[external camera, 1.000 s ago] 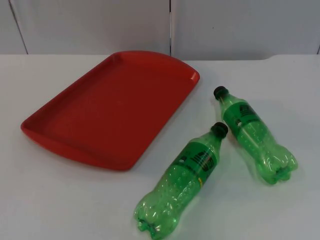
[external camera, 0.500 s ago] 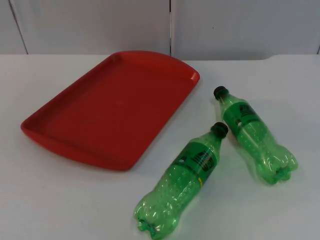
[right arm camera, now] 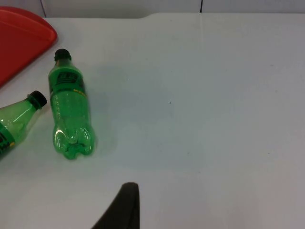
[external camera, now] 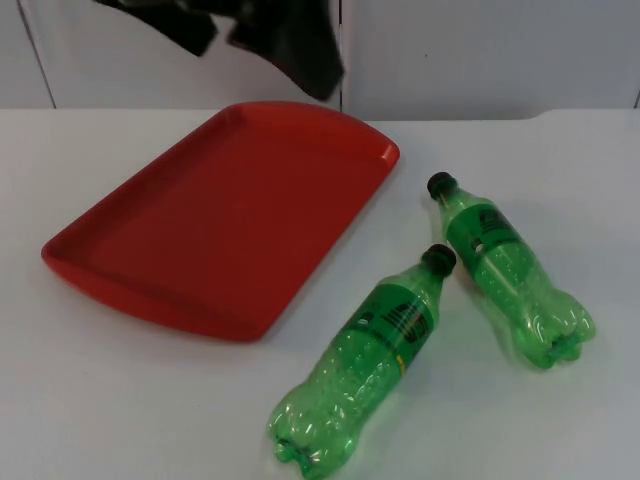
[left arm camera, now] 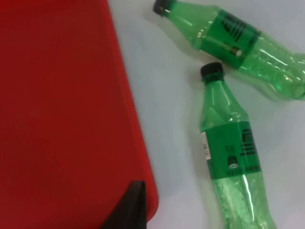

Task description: Place the bottle upright on the tray.

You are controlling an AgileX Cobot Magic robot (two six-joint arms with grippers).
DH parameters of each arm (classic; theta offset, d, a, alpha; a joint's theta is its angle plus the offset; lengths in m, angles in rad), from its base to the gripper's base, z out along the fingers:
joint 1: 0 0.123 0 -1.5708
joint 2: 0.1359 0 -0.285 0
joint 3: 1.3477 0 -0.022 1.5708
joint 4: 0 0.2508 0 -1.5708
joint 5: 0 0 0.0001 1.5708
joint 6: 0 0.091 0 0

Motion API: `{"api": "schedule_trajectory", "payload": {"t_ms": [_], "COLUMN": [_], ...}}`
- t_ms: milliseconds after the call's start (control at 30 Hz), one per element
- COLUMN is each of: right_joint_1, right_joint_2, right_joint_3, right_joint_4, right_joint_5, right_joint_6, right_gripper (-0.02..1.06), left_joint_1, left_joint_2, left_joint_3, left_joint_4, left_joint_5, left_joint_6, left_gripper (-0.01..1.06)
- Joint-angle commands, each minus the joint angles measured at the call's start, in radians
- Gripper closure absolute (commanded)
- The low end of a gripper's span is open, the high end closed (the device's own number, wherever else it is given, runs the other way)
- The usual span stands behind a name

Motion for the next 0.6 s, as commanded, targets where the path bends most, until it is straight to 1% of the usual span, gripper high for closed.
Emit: {"api": "schedule_trajectory", "payload": {"t_ms": [0, 33, 67, 233, 567], "right_joint_1": [-0.007, -0.007, -0.007, -0.007, -0.007], "right_joint_2": [-0.004, -0.004, -0.004, -0.004, -0.004], "right_joint_3": [0.003, 0.003, 0.003, 0.003, 0.003], "right_joint_4": [-0.002, -0.002, -0.002, -0.002, -0.002], "right_joint_5": [-0.005, -0.005, -0.005, -0.005, -0.005], "right_joint_6": [0.002, 0.002, 0.002, 0.002, 0.002], "right_gripper": [-0.01, -0.01, -0.01, -0.01, -0.01], "left_joint_1": [-0.025, -0.043, -0.043, -0.104, -0.16], "left_joint_2": [0.024, 0.041, 0.041, 0.15, 0.329], "left_joint_3": [-0.012, -0.018, -0.018, -0.05, -0.107], "left_joint_4": [0.011, 0.029, 0.029, 0.125, 0.158], "left_joint_5": [-0.025, -0.031, -0.031, -0.031, -0.042], "left_joint_6": [-0.025, -0.041, -0.041, -0.149, -0.203], "left_gripper": [0.0, 0.0, 0.0, 0.0, 0.0]}}
